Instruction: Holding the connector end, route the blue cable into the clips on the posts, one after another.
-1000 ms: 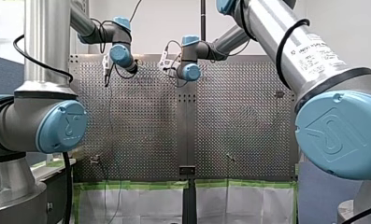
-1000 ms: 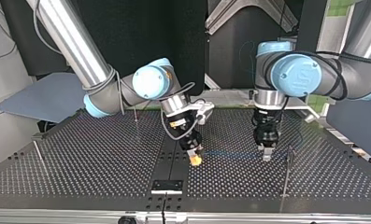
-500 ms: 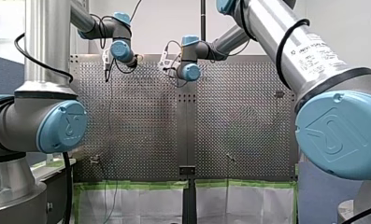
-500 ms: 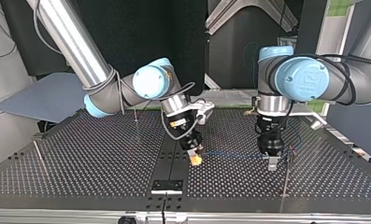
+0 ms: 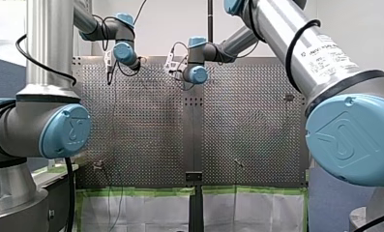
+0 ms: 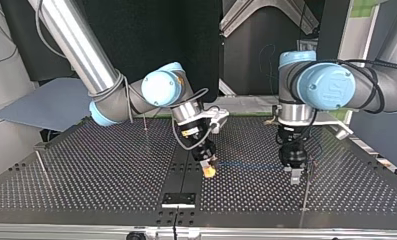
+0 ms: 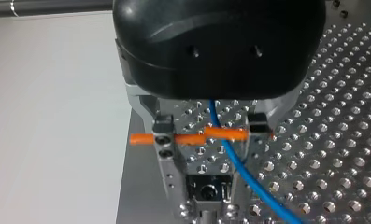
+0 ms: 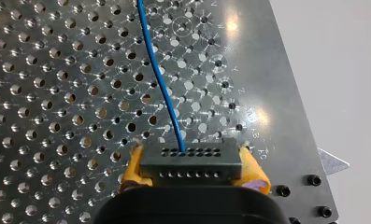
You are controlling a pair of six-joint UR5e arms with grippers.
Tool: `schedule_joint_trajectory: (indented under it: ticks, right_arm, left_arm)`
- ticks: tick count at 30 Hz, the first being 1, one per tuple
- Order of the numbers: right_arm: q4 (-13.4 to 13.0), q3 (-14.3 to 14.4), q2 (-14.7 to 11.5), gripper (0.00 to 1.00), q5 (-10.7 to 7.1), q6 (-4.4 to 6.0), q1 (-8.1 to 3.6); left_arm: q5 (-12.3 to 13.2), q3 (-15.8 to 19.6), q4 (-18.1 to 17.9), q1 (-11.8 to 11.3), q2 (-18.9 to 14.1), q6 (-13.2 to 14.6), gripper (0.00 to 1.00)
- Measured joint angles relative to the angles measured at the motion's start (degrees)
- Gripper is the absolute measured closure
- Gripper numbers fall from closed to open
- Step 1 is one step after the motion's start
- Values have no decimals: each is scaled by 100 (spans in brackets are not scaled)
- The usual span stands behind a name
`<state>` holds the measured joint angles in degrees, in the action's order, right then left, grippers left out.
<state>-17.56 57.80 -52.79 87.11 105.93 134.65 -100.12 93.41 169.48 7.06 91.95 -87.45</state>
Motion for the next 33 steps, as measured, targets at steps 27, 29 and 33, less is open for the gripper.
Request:
schedule_joint_trajectory:
  ticks: [27, 29, 33]
  right_arm:
    - [24, 0, 1, 100, 0, 0, -12]
    - [24, 0, 0, 100, 0, 0, -12]
    - [29, 1, 0, 100, 0, 0, -19]
  left_arm:
    - [156, 0, -57, -30, 1, 1, 100]
    - [156, 0, -60, -33, 1, -3, 100]
    - [156, 0, -63, -35, 1, -12, 100]
